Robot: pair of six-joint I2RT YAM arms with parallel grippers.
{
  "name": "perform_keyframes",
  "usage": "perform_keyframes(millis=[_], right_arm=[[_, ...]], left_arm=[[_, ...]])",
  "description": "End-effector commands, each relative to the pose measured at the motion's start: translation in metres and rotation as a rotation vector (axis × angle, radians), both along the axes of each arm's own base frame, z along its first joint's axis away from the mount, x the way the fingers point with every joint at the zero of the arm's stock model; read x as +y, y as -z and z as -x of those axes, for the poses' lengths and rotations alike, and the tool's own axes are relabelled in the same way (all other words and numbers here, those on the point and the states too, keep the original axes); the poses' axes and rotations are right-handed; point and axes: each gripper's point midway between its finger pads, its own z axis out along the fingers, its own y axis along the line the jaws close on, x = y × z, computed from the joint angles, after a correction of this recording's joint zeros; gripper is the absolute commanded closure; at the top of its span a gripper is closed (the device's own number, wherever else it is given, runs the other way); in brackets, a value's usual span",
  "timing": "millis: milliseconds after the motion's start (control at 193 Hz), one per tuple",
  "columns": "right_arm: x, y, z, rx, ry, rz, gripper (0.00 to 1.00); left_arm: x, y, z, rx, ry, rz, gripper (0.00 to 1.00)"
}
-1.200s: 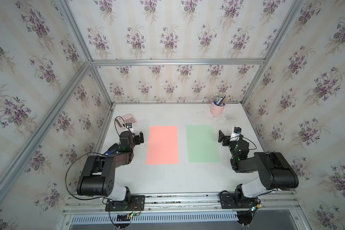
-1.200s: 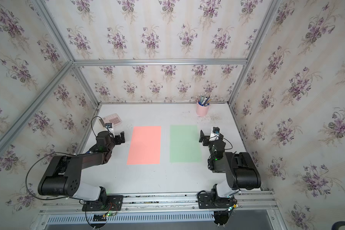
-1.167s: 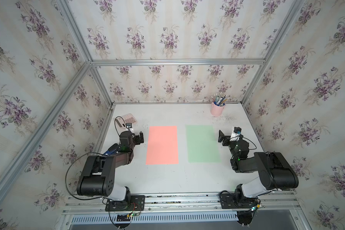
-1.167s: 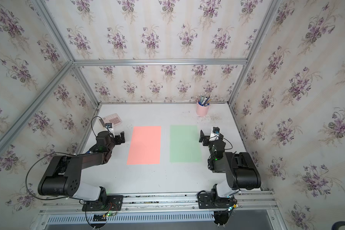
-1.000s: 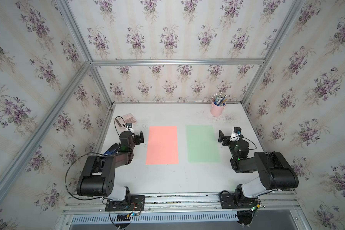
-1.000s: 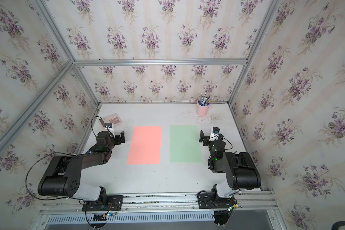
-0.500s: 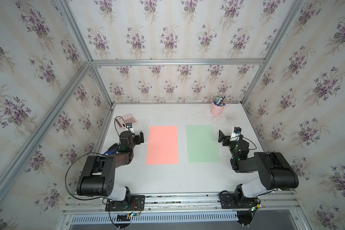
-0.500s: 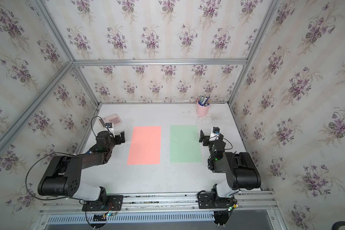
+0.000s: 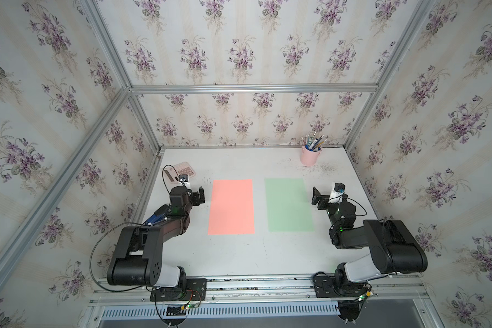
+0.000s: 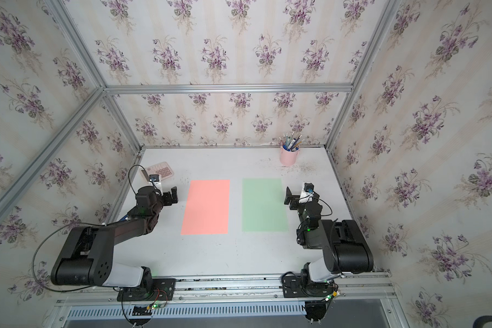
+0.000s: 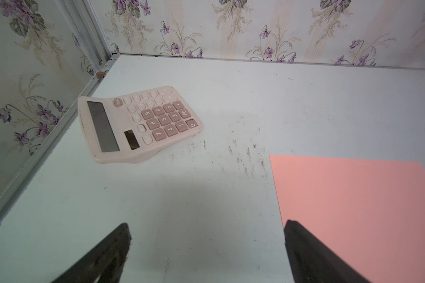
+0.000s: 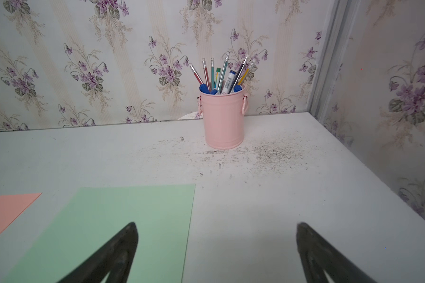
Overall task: Fold the rectangular paper in half along the long edge
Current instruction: Pick up the paper from the center of the board.
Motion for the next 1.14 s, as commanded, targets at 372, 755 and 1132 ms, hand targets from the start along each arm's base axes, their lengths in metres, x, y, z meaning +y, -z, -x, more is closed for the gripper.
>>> perform_keyframes(millis=[372,755,1132], right_arm=[[0.063,-0.087,-0.01,0.154,-0.03,-0.178,0.0],[0.083,-0.069,-0.009,0.419,-0.025,-0.391,0.0],[0.138,-0.08,-0.013,0.505,0.084,0.07,0.0]], left_arm=[[-0.026,-0.104,0.031,0.093,-0.142,0.284,0.0],[-0.036,-0.102,0.032,0.11,-0.177,0.42,0.0],[-0.101,-0.107,0.033,0.181,0.022,0.223,0.0]])
